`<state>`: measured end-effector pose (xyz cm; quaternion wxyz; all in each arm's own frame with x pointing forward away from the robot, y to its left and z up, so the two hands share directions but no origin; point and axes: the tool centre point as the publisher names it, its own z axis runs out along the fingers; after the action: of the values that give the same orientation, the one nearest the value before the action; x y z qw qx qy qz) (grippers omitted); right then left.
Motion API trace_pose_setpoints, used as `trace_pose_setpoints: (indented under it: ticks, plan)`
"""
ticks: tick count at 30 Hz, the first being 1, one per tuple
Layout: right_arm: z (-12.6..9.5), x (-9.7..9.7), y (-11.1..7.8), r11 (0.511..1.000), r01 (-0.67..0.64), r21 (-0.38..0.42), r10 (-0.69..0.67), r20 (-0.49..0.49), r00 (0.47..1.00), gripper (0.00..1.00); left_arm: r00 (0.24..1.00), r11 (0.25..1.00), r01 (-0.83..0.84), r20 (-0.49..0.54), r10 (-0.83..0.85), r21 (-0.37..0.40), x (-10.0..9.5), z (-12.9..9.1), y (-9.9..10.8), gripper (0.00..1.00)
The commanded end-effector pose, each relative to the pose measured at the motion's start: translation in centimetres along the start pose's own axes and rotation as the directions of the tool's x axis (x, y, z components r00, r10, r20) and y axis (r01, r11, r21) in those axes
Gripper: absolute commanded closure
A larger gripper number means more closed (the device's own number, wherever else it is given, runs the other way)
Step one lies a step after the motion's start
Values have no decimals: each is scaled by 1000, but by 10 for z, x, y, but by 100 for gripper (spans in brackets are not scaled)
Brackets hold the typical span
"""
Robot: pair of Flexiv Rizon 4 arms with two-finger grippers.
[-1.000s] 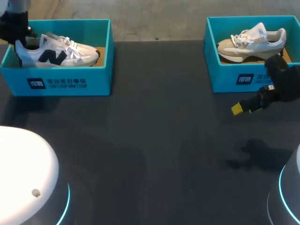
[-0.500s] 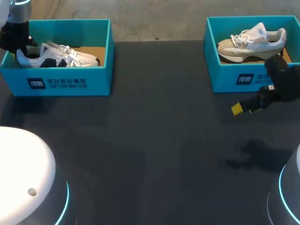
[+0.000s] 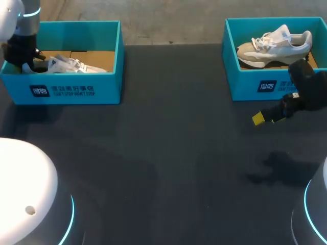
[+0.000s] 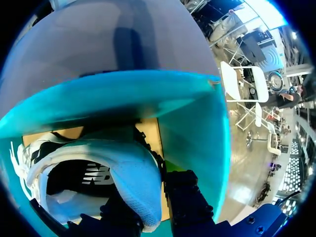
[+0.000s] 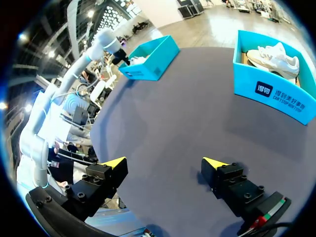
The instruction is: Take the shoe out of the shoebox, open the shoe tongue, remove and reinsert the insole, then place the shoe into the shoebox
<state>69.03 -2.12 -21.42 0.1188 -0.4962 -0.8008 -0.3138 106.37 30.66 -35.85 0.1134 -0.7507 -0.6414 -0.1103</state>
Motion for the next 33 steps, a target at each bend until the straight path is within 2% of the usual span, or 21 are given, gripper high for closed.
trace_pose_setpoints:
  ticks: [1,11,12,13,14,15,16,18,23,33]
  plan:
    - [1,0,0,1000,-1,1,1,2,1000,0,1000,1000,-6,-3,6,19,-4,9,8,100]
    - [1,0,0,1000,-1,1,1,2,1000,0,1000,998,-8,-13,9,63,-10,19,9,100]
    - [1,0,0,1000,-1,1,1,2,1000,0,1000,998,-8,-12,9,64,-10,19,9,87]
    - [1,0,0,1000,-1,1,1,2,1000,0,1000,998,-7,-11,8,65,-10,18,9,62]
    - [1,0,0,1000,-1,1,1,2,1000,0,1000,998,-9,-9,9,65,-9,17,8,54]
    - [1,0,0,1000,-1,1,1,2,1000,0,1000,998,-9,-9,9,63,-9,15,7,42]
    - [1,0,0,1000,-1,1,1,2,1000,0,1000,998,-9,-8,10,61,-9,14,7,22]
    - [1,0,0,1000,-1,1,1,2,1000,0,1000,998,-11,-3,11,57,-8,11,6,12]
    - [1,0,0,1000,-1,1,1,2,1000,0,1000,999,-14,26,13,45,-6,1,4,2]
    - [1,0,0,1000,-1,1,1,2,1000,0,996,1000,-14,86,14,4,-3,-33,6,0]
